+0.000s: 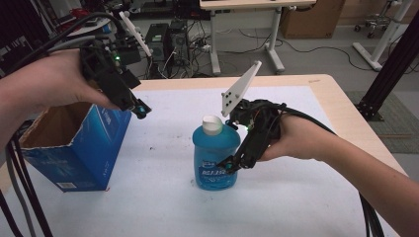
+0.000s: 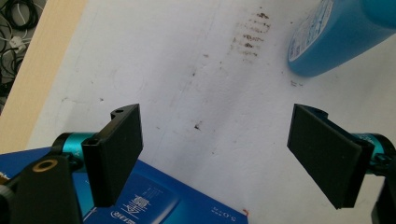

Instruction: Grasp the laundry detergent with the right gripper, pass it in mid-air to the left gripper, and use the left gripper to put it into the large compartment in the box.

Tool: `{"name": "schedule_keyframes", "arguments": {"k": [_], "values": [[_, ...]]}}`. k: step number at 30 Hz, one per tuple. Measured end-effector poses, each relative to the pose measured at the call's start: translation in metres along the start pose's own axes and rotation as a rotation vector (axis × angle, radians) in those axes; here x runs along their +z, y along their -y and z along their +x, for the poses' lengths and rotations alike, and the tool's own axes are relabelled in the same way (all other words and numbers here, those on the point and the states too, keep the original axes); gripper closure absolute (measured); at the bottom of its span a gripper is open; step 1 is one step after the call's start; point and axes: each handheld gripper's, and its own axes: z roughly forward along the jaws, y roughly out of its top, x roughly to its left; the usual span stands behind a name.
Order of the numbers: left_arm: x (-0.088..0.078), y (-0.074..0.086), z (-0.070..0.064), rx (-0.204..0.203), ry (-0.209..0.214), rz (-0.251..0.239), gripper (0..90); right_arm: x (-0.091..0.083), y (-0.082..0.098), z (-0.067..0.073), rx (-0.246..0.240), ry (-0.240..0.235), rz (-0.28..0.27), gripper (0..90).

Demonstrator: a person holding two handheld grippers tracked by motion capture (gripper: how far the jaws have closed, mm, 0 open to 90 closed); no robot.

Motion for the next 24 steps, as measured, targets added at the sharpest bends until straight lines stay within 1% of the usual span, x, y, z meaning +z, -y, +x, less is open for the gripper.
{"name": "schedule_keyframes", "arguments": {"k": [3,5,6,7,9,14,16,18,19,20,21,22,24], "values": [[0.0000,0.0000,-0.0010,-0.005,0.001,-0.006,18.3,0.0002,-0.0004,-0.0005,-0.003,0.007,-0.009,17.6],[-0.0002,-0.0003,-0.0011,0.000,0.005,-0.001,18.3,0.0000,-0.0008,-0.0003,-0.005,0.006,-0.010,17.6],[0.0003,-0.0004,-0.0016,-0.004,0.004,-0.005,18.3,-0.0002,-0.0008,-0.0002,-0.005,0.009,-0.011,17.7],[0.0002,-0.0006,-0.0014,0.002,0.004,-0.002,18.3,-0.0003,-0.0008,0.0001,-0.003,0.006,-0.010,17.7],[0.0004,-0.0007,-0.0018,0.001,0.004,-0.004,18.3,-0.0005,-0.0006,0.0002,-0.007,0.014,-0.010,17.8],[0.0003,-0.0007,-0.0022,-0.001,0.004,-0.005,18.3,-0.0011,-0.0010,0.0011,-0.013,0.014,-0.016,18.3],[0.0002,-0.0005,-0.0016,0.005,0.004,-0.007,18.3,-0.0003,-0.0007,0.0007,-0.016,0.009,-0.013,18.4],[0.0002,-0.0002,-0.0019,0.000,0.004,-0.010,18.3,0.0003,-0.0005,0.0008,-0.019,0.009,-0.013,18.8],[0.0001,-0.0001,-0.0019,0.002,0.005,-0.010,18.3,-0.0001,-0.0005,0.0007,-0.019,0.005,-0.014,25.4],[0.0001,-0.0001,-0.0019,0.002,0.005,-0.010,18.3,-0.0001,-0.0005,0.0007,-0.019,0.005,-0.014,25.4],[0.0001,0.0000,-0.0021,0.000,0.005,-0.009,18.3,-0.0019,-0.0006,0.0001,-0.024,-0.003,-0.033,26.2],[-0.0001,-0.0001,-0.0016,0.010,0.005,-0.007,18.3,-0.0019,-0.0006,0.0001,-0.024,-0.003,-0.033,26.2],[-0.0001,-0.0001,-0.0016,0.010,0.005,-0.005,18.3,-0.0025,-0.0004,-0.0005,-0.021,-0.001,-0.033,26.3]]}}
